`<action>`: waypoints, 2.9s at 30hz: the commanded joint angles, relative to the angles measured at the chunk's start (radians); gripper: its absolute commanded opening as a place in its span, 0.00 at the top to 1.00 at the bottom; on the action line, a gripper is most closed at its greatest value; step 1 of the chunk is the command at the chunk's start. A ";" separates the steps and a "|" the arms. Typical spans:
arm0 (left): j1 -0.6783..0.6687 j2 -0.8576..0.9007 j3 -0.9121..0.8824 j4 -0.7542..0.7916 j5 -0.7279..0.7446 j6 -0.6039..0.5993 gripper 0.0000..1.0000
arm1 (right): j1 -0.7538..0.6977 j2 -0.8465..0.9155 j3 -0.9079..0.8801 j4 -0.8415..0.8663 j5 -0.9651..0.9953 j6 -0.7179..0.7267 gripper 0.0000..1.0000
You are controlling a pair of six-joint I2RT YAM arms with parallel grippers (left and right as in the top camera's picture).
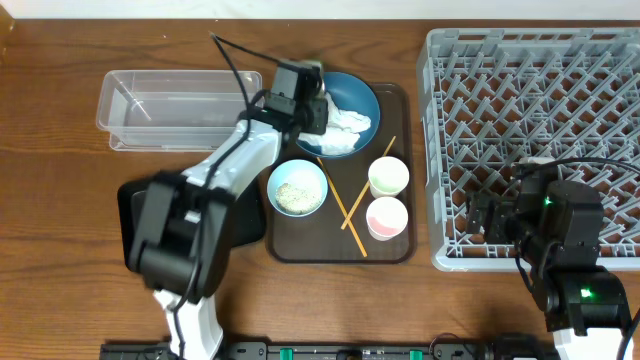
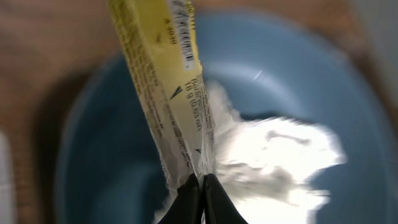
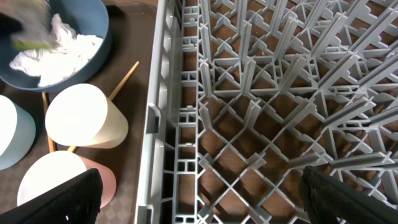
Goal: Sort waste into correct bins and load items into the dishwasher rack
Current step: 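Grasp the yellow wrapper and drop it into the clear container, then grasp the foil from the blue plate and drop it into the container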
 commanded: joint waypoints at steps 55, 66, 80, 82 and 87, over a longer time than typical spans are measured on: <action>-0.043 0.004 0.014 -0.121 0.074 0.106 0.27 | 0.008 -0.002 0.024 -0.018 -0.005 0.009 0.01; -0.081 0.126 0.014 -0.118 0.073 0.138 0.37 | 0.008 -0.002 0.024 -0.027 -0.005 0.009 0.01; -0.064 -0.043 0.016 -0.107 -0.068 0.137 0.94 | 0.008 -0.002 0.024 -0.032 -0.005 0.009 0.01; -0.050 -0.102 0.016 -0.126 -0.077 0.137 0.94 | 0.008 -0.002 0.024 -0.032 -0.005 0.009 0.01; 0.029 -0.231 0.016 -0.191 -0.099 0.127 0.94 | 0.008 -0.002 0.024 -0.032 -0.005 0.009 0.01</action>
